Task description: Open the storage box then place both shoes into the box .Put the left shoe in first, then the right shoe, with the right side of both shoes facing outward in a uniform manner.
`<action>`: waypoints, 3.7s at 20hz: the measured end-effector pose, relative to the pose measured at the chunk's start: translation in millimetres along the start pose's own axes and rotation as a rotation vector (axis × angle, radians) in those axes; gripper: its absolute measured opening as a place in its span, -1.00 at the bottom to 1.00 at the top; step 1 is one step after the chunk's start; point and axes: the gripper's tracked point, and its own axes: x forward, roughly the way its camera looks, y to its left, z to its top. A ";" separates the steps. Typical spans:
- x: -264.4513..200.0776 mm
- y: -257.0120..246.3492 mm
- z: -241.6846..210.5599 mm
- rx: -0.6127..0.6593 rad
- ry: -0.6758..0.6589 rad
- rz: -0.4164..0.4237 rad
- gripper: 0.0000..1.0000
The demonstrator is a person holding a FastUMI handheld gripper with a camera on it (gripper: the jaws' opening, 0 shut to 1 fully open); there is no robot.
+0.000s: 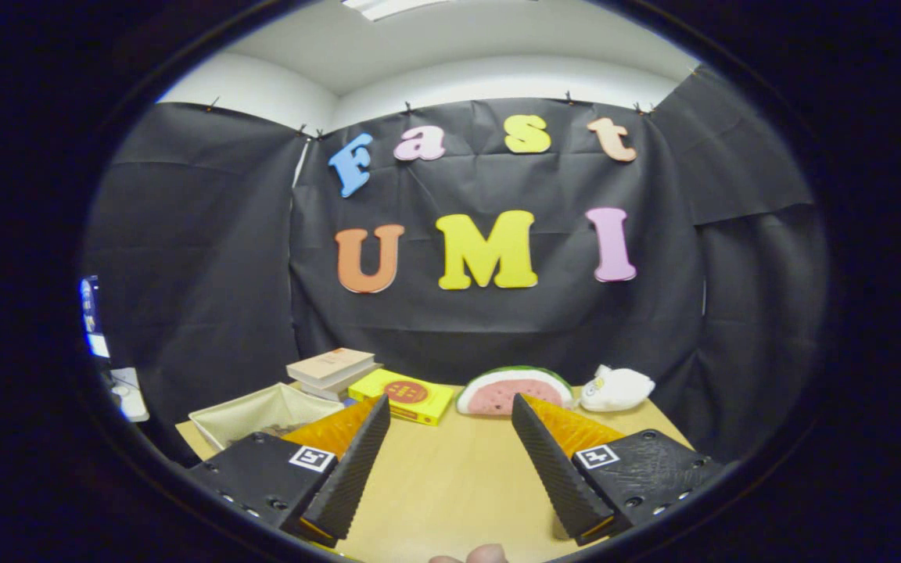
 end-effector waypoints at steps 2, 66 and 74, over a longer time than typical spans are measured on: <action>-3.9 -48.2 -13.4 -0.007 0.028 -0.060 0.91; 98.3 279.3 -55.6 0.616 0.522 0.084 -1.00; 122.0 301.1 -113.9 0.518 0.525 -0.129 -1.00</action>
